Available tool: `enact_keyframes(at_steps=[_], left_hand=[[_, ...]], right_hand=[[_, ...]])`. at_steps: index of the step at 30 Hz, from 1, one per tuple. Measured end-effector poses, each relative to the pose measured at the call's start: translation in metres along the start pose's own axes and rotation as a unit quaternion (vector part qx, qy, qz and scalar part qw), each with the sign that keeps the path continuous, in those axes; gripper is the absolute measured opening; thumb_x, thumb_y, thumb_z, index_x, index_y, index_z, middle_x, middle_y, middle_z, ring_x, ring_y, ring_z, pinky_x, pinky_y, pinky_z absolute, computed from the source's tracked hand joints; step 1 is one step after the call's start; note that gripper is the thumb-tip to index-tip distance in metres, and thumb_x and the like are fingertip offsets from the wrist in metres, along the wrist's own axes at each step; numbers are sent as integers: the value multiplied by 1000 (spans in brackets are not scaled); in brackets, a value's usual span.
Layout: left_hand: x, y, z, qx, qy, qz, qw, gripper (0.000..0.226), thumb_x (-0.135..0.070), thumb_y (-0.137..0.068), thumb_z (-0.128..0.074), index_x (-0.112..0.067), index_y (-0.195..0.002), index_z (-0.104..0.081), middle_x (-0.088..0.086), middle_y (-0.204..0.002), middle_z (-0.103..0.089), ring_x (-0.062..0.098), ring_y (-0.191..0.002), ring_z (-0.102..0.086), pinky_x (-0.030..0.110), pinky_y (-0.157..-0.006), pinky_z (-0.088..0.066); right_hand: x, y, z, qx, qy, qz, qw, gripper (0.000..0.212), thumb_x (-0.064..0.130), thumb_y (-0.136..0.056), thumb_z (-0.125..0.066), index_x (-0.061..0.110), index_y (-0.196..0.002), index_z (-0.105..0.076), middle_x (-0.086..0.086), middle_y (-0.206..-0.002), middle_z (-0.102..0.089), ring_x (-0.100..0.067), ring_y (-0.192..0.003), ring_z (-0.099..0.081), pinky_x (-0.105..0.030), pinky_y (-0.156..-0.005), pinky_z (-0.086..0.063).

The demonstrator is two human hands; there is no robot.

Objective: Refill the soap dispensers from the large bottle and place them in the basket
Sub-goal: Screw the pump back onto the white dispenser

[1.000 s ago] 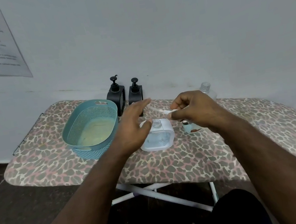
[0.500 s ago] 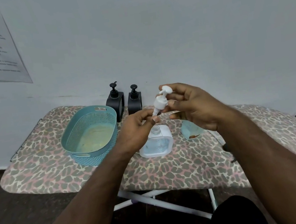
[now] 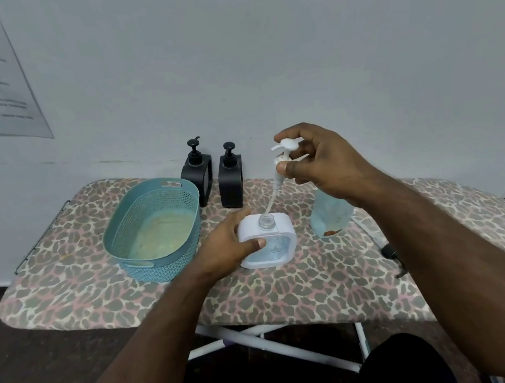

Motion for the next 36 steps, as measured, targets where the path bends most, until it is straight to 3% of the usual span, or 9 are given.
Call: enact_keyframes(at_steps=[7,14,21,24,28,30,33,36], left_hand=[[0,-2,0,-11,12,-11,1000,64,-21,-88,-80,-23,-145,-52,-3,-136,-62,16,-123,-59,35,-107,-48],[-6,0,-1,-7,29,-31,999,57,-19,-90,-78,-24,-141,-54,-6,-130,-63,13,-119,-59,26,-95,-49],[-2,-1,-1,-7,48,-31,998,56,-17,-89,-78,-28,-139,-55,-7,-129,-63,13,-119,-60,34,-103,-51],[-1,-2,-1,-7,54,-33,998,56,-18,-89,-79,-28,-139,-56,-7,-130,-64,9,-118,-61,34,-103,-52],[0,-2,-2,-11,54,-38,998,57,-17,-88,-79,-28,-138,-55,-6,-131,-65,10,-119,-61,35,-103,-52],[0,-2,-1,-16,47,-39,998,57,-14,-88,-79,-26,-138,-55,-5,-130,-64,13,-118,-61,34,-102,-51],[0,-2,0,-27,28,-44,998,56,-14,-89,-77,-25,-139,-56,-5,-129,-64,13,-117,-61,33,-101,-50],[-1,0,-1,-29,20,-48,998,57,-14,-89,-76,-23,-141,-55,-5,-131,-63,12,-117,-60,31,-101,-48]], right_hand=[[-7,-1,-18,45,41,0,998,39,25,-84,-81,34,-118,-64,3,-106,-69,-16,-92,-69,-46,-88,-59],[-36,-1,-66,121,133,-13,984,28,18,-82,-82,27,-102,-64,13,-93,-66,-5,-80,-61,-28,-75,-46],[-41,-1,-80,151,165,2,975,45,18,-83,-80,28,-123,-63,17,-101,-64,3,-83,-57,-21,-76,-46],[-39,0,-80,128,197,21,972,45,27,-80,-84,25,-121,-66,12,-103,-65,-4,-85,-58,-27,-76,-44],[-42,4,-85,158,198,6,967,74,26,-78,-86,26,-143,-51,13,-124,-58,-9,-106,-55,-26,-86,-41],[-41,3,-83,157,202,1,967,77,19,-78,-83,26,-147,-48,7,-133,-61,-12,-110,-57,-25,-88,-43],[-40,3,-79,106,222,-4,969,73,24,-76,-84,25,-142,-53,3,-124,-67,-15,-105,-62,-25,-83,-43],[-46,5,-79,84,226,-22,970,88,39,-72,-89,24,-146,-45,6,-108,-60,-13,-95,-56,-27,-79,-40]])
Point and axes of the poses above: each hand's wrist, its own y-axis away from the middle knuckle, its own z-axis out of the back of the hand, x = y × z, the point moved 10 cm from there along -y, towards the middle knuckle
